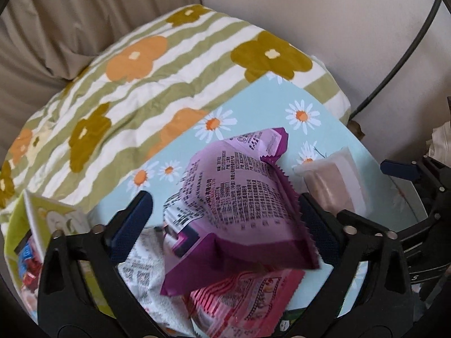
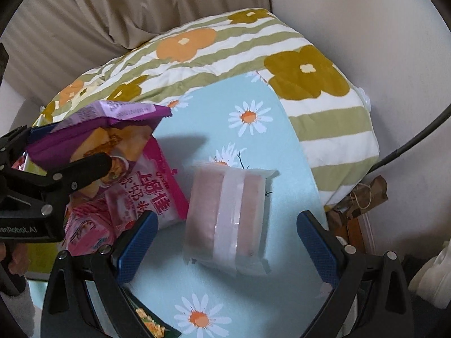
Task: Organize snacks
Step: 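Grasp the purple bag with the left gripper while the right grasps the pale pink bar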
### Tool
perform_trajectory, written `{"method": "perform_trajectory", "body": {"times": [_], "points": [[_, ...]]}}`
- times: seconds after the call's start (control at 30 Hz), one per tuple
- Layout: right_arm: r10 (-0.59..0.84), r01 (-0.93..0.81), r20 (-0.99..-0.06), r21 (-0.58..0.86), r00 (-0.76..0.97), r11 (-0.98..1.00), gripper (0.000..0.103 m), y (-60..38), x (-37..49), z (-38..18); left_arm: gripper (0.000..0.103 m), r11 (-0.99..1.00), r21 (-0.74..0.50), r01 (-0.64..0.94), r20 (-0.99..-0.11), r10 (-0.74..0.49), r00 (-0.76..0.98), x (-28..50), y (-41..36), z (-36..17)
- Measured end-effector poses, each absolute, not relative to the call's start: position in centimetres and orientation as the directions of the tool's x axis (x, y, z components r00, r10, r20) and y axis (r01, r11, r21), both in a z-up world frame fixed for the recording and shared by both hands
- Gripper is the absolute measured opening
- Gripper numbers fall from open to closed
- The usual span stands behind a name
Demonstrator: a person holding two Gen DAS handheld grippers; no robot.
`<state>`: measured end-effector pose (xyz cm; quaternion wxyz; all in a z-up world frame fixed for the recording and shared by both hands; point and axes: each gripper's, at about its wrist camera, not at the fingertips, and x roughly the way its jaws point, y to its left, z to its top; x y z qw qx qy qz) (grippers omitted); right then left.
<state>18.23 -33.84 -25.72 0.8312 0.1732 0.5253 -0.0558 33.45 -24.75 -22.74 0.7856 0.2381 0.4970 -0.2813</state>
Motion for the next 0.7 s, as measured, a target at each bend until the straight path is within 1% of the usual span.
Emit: {"method": "perform_trajectory", "body": {"times": [0.03,0.07,0.13,0.2,0.23,0.47,0.6,0.7], "points": [[0.088,0.279,-0.894,0.229,0.44,0.932,0.097,-33.8,18.3,-25.9,0.08,0.725,0.089,0.683,-0.92,-0.202,0.334,33.6,-24.8,-23.1],[0.086,0.283,-0.895,0.228,0.437,0.932,0.095,-33.7,18.4,-26.1,0.076,0.723,0.082,0.686,-0.927,-0.198,0.32,33.7,-24.8,-23.5],[0.083,0.287,-0.898,0.225,0.431,0.931,0.092,-33.4,18.7,-26.4,0.075,0.72,0.086,0.688,-0.929,-0.193,0.317,33.7,-24.7,-23.9],[0.082,0.295,-0.9,0.225,0.428,0.929,0.09,-33.2,18.8,-26.8,0.07,0.715,0.086,0.694,-0.927,-0.199,0.319,33.7,-24.5,-24.0],[0.082,0.298,-0.9,0.226,0.427,0.927,0.087,-33.2,18.9,-26.9,0.065,0.714,0.088,0.695,-0.925,-0.199,0.322,33.6,-24.4,-24.0],[0.076,0.317,-0.905,0.224,0.419,0.922,0.075,-33.0,19.6,-27.7,0.059,0.711,0.084,0.698,-0.925,-0.205,0.32,33.5,-24.2,-23.9],[0.064,0.324,-0.904,0.216,0.423,0.921,0.073,-32.9,19.8,-27.7,0.058,0.721,0.071,0.689,-0.925,-0.211,0.316,33.5,-23.8,-23.8],[0.051,0.329,-0.91,0.201,0.412,0.923,0.067,-32.8,20.1,-28.1,0.058,0.731,0.065,0.679,-0.925,-0.212,0.317,33.3,-23.4,-23.5]]}}
